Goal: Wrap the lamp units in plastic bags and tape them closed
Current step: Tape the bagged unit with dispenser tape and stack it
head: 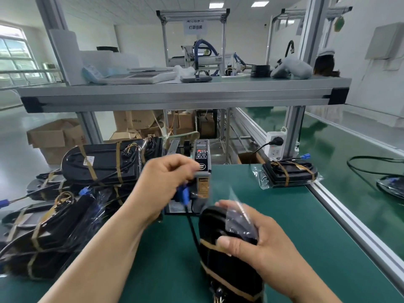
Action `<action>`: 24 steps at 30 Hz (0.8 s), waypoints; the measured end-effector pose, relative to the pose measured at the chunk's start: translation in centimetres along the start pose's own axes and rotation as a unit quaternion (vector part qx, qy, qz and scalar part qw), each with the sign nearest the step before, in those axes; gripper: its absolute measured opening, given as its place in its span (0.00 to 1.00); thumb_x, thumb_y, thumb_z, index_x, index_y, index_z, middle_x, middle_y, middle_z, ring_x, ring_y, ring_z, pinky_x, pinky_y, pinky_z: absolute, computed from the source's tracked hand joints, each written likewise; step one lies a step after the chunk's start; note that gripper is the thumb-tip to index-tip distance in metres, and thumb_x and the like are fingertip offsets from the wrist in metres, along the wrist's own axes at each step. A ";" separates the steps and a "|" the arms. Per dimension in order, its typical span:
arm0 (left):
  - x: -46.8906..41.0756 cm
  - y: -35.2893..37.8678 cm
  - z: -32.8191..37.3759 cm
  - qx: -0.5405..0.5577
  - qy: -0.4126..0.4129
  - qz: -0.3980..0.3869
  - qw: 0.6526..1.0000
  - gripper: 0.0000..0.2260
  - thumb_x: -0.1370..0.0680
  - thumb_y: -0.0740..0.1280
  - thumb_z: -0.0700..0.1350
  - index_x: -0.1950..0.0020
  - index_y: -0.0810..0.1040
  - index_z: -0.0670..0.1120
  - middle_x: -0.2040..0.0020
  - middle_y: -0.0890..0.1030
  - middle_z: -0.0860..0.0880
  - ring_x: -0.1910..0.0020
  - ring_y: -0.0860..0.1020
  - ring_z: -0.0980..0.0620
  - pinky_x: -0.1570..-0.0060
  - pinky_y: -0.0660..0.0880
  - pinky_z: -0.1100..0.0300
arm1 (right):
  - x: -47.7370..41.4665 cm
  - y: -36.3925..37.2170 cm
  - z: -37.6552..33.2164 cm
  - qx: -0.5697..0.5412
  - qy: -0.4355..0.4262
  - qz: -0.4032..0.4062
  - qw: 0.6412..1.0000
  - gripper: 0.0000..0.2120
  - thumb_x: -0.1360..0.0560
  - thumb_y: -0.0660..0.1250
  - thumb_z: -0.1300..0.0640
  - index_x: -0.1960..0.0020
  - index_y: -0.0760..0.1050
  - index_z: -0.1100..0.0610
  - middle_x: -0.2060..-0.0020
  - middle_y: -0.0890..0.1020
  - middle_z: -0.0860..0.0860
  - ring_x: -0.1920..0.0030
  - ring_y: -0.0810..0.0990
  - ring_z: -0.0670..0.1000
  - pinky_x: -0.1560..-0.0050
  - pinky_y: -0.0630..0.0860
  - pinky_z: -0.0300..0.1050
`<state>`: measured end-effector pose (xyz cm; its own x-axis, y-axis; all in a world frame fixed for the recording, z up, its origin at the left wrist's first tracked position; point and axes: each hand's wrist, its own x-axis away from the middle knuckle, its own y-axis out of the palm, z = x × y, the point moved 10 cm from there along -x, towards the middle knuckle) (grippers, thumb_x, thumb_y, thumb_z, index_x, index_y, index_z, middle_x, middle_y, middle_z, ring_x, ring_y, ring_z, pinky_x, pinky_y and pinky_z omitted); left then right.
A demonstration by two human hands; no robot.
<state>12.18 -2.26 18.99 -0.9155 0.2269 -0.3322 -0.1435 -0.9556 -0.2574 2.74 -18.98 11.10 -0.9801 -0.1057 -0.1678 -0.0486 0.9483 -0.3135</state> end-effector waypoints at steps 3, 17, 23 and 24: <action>-0.1 -4.2 -6.6 0.056 -0.133 0.166 0.975 0.09 0.22 0.71 0.47 0.62 0.86 0.49 0.69 0.79 0.54 0.68 0.73 0.57 0.65 0.75 0.63 | 0.1 -2.4 0.5 0.018 0.013 0.127 0.992 0.26 0.31 0.79 0.51 0.38 0.75 0.37 0.51 0.82 0.27 0.50 0.80 0.30 0.53 0.73 0.21; 1.4 0.8 -18.8 0.237 -0.415 0.208 0.854 0.10 0.20 0.69 0.46 0.61 0.79 0.45 0.73 0.78 0.54 0.77 0.72 0.61 0.82 0.61 0.70 | 0.1 -3.3 1.1 -0.055 -0.019 0.302 0.951 0.25 0.23 0.48 0.39 0.42 0.81 0.44 0.48 0.84 0.37 0.44 0.78 0.31 0.41 0.72 0.28; 1.1 1.5 -18.2 0.255 -0.419 0.218 0.843 0.10 0.22 0.71 0.47 0.60 0.79 0.45 0.77 0.77 0.54 0.81 0.73 0.61 0.82 0.64 0.68 | -0.2 -2.7 0.7 -0.067 -0.034 0.301 0.951 0.27 0.19 0.47 0.36 0.37 0.78 0.47 0.46 0.78 0.31 0.43 0.71 0.23 0.45 0.64 0.17; 1.1 1.6 -18.1 0.259 -0.423 0.221 0.840 0.09 0.22 0.72 0.47 0.60 0.79 0.45 0.76 0.77 0.53 0.81 0.73 0.61 0.82 0.64 0.68 | -0.2 -2.6 0.7 -0.070 -0.036 0.298 0.951 0.26 0.21 0.48 0.37 0.37 0.78 0.46 0.45 0.78 0.32 0.43 0.72 0.23 0.45 0.64 0.17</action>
<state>17.76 -0.13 1.77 -0.8301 -0.1773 0.5287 0.3375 -0.9145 0.2232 3.21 -21.62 11.33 -0.8268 0.4475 -0.3409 0.4809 0.8766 -0.0158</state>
